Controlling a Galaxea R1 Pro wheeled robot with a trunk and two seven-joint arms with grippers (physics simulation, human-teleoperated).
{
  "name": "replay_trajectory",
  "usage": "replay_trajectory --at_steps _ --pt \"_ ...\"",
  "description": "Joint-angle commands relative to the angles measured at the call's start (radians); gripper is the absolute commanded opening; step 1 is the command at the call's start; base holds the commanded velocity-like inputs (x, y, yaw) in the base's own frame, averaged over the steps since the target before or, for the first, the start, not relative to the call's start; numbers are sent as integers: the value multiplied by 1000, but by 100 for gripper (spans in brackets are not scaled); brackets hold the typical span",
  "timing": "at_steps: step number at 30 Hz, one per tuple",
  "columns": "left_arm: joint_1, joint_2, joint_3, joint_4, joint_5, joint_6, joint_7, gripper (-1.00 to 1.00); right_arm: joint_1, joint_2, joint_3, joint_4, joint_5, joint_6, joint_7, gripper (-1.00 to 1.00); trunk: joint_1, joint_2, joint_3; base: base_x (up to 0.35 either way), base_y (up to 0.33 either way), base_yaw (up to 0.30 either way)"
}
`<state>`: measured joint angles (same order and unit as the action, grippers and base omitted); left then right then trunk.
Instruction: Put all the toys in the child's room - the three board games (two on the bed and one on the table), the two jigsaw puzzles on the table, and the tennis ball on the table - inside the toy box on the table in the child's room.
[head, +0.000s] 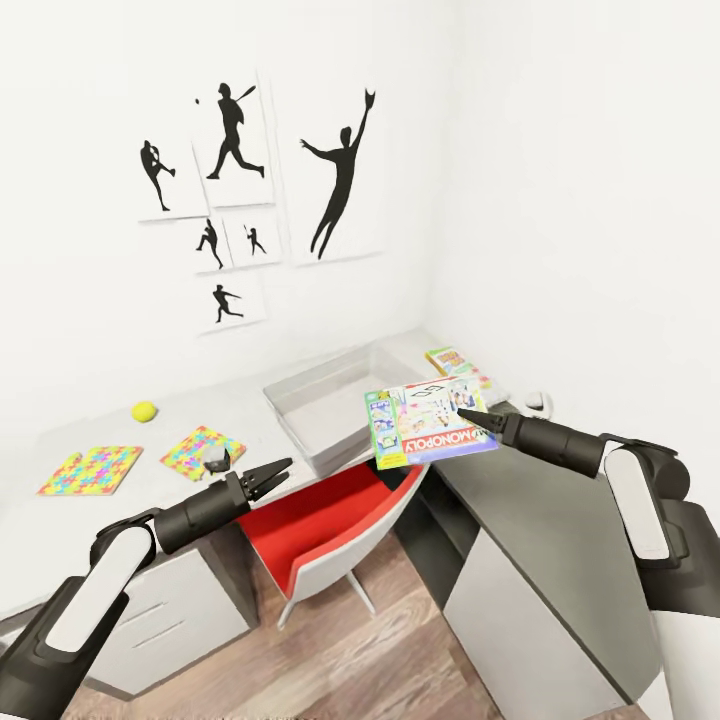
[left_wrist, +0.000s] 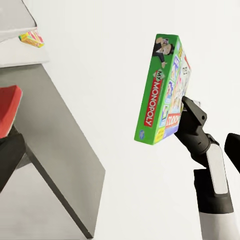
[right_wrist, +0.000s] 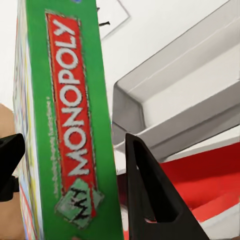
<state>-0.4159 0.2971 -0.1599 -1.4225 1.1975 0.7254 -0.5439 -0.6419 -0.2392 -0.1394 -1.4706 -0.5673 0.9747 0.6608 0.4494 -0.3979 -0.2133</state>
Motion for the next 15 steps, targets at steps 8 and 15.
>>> replay_trajectory --at_steps 8,15 --pt "-1 0 -1 0 7 6 1 100 -1 0 -1 0 -3 7 3 -100 1 -2 -2 3 -1 292" --pt "-1 0 -1 0 7 6 2 100 -1 1 0 0 -3 7 3 -100 1 -2 -2 0 -8 294"
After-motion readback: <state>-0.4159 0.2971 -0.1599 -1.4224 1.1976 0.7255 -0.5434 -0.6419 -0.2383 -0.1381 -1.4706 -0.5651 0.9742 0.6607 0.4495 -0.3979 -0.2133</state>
